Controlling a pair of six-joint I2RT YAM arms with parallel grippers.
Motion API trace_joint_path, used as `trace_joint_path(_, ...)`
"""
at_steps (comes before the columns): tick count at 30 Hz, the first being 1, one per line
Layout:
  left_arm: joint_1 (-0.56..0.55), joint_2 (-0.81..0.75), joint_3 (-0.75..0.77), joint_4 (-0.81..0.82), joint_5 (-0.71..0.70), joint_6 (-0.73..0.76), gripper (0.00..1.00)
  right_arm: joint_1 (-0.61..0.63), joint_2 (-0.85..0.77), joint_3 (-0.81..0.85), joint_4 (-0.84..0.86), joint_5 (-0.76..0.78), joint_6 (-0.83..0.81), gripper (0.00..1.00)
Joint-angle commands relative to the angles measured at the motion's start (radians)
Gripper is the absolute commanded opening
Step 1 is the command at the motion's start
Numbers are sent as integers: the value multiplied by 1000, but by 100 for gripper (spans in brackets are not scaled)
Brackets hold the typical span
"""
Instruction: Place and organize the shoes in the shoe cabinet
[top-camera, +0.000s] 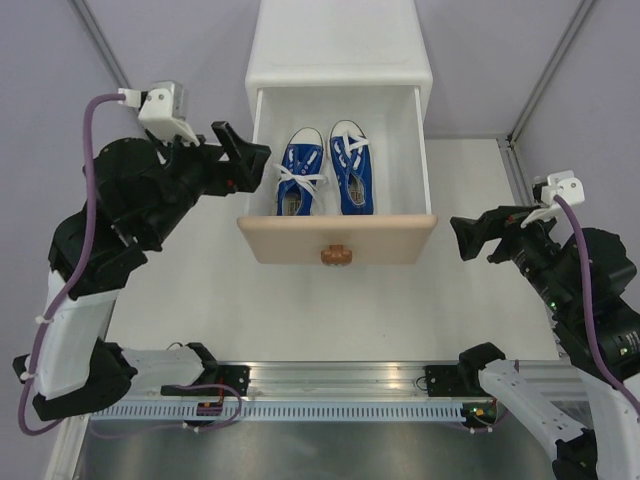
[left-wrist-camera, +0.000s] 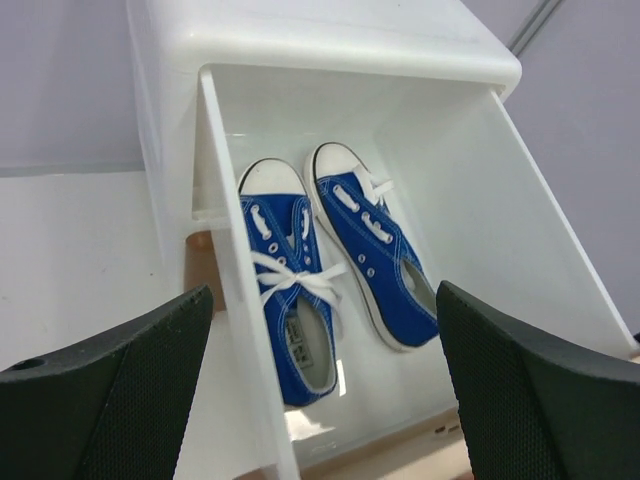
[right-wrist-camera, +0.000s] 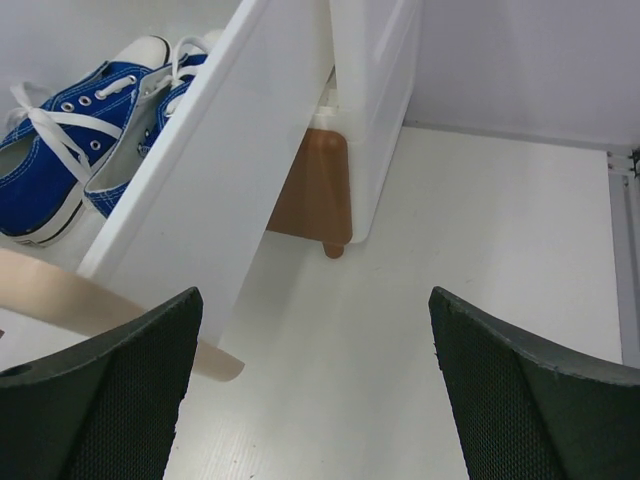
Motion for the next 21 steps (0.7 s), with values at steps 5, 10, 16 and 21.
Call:
trace_joint_path(5, 2, -283, -278, 27, 36, 70, 95, 2, -51, 32, -62, -178, -73, 98)
trace_joint_path(10, 2, -458, -453, 27, 86, 64, 95, 2, -80, -26, -27, -303, -66, 98)
trace_joint_path(16, 2, -534, -633, 30, 175, 82, 94, 2, -69, -68, 14, -387, -52, 98)
trace_joint_path(21, 2, -543, -694, 49, 256, 124, 94, 2, -54, -85, 51, -423, -35, 98)
